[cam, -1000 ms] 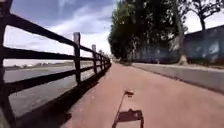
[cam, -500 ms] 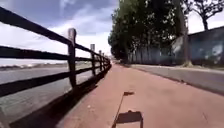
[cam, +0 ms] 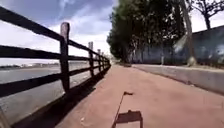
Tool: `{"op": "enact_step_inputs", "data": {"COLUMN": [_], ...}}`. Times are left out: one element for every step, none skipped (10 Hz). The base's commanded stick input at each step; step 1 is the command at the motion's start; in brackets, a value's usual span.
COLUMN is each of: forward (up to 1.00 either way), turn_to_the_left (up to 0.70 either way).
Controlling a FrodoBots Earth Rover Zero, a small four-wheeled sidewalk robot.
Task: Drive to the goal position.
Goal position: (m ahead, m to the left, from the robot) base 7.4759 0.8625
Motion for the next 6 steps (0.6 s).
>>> {"op": "enact_step_inputs", "data": {"forward": [0.7,0.7,0.7,0.7,0.7,0.7], "turn_to_the_left": [-0.08,-0.08,-0.08,-0.08,-0.08,-0.08]}}
